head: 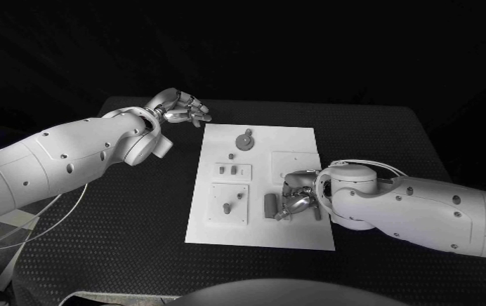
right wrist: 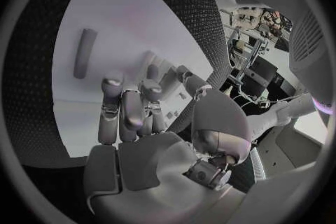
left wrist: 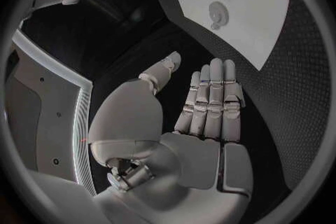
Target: Assemble the parts on the task board
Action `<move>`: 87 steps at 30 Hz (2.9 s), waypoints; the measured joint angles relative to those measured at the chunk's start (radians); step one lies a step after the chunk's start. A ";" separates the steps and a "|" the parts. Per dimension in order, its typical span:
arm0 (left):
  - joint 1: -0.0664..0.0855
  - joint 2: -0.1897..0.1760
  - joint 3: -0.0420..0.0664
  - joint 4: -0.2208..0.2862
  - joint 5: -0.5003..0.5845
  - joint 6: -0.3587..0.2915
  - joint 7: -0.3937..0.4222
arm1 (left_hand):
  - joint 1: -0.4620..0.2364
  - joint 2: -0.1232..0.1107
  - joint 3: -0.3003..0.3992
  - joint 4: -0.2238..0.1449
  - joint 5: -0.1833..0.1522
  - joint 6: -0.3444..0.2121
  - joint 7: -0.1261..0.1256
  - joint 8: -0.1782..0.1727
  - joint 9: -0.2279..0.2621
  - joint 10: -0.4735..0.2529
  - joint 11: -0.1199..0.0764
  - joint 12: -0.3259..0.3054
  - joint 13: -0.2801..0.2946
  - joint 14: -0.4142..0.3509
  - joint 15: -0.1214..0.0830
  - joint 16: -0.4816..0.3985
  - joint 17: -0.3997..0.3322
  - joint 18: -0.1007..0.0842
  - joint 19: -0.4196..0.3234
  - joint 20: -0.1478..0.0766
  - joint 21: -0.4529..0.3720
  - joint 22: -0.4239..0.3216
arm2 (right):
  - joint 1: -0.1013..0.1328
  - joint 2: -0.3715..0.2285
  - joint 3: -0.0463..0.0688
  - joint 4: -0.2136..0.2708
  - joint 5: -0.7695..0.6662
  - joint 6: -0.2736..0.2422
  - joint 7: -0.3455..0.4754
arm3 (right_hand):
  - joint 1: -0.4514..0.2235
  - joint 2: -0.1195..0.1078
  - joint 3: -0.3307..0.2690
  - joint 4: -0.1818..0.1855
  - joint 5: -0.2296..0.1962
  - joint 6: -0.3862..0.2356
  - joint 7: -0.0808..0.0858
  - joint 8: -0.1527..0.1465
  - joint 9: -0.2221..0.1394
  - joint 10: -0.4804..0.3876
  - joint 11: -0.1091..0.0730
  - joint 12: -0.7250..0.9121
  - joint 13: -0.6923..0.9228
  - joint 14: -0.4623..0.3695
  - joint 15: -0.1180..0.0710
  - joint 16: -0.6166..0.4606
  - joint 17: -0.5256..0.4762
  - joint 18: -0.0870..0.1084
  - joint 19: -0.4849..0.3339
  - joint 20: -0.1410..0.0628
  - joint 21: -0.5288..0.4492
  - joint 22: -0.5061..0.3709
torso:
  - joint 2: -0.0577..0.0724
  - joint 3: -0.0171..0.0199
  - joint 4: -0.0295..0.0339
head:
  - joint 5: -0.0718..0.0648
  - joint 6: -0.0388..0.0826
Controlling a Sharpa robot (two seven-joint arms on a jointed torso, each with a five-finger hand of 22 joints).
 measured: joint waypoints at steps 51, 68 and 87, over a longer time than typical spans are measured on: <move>0.000 0.002 0.000 -0.001 -0.001 0.002 -0.004 | 0.000 0.000 0.000 0.000 0.000 0.004 -0.004 0.000 0.000 0.000 0.000 0.004 0.003 0.000 0.000 -0.004 0.006 0.000 0.000 0.000 0.000 -0.001 | -0.005 0.019 0.008 -0.005 0.026 -0.030 0.015 | 0.008 -0.057 0.036 0.051 0.000 0.011 -0.005 0.000 0.001 0.008 -0.002 -0.003 0.010 0.006 -0.002 0.010 0.011 0.003 0.005 -0.005 0.004 0.000 | 0.000 -0.0003 0.0001 | -0.002 0.005; 0.000 0.002 0.000 -0.001 -0.001 0.004 -0.004 | 0.000 0.000 0.000 0.000 0.000 0.004 -0.004 0.000 0.000 0.000 0.000 0.004 0.005 0.000 0.000 -0.004 0.010 0.000 0.000 0.000 0.000 -0.001 | -0.010 0.031 0.008 -0.018 -0.001 -0.025 0.013 | 0.005 -0.060 0.036 0.051 0.000 0.010 -0.007 0.000 0.000 0.008 -0.002 -0.003 0.010 0.006 -0.001 0.010 0.011 0.004 0.003 -0.004 0.004 0.001 | 0.000 -0.0003 0.0002 | -0.002 0.003; 0.000 0.000 0.000 -0.001 -0.002 0.004 -0.005 | 0.000 0.000 -0.003 0.003 0.000 0.004 -0.004 0.000 0.000 0.000 0.000 0.004 0.006 0.000 0.000 -0.008 0.011 0.000 0.000 0.000 0.000 -0.001 | -0.013 0.021 0.009 -0.007 0.003 -0.019 0.019 | 0.008 -0.057 0.036 0.051 0.000 0.008 -0.005 0.000 0.000 0.008 -0.002 -0.003 0.010 0.006 0.002 0.010 0.011 0.004 0.003 -0.003 0.004 0.000 | 0.000 -0.0003 0.0003 | 0.000 0.002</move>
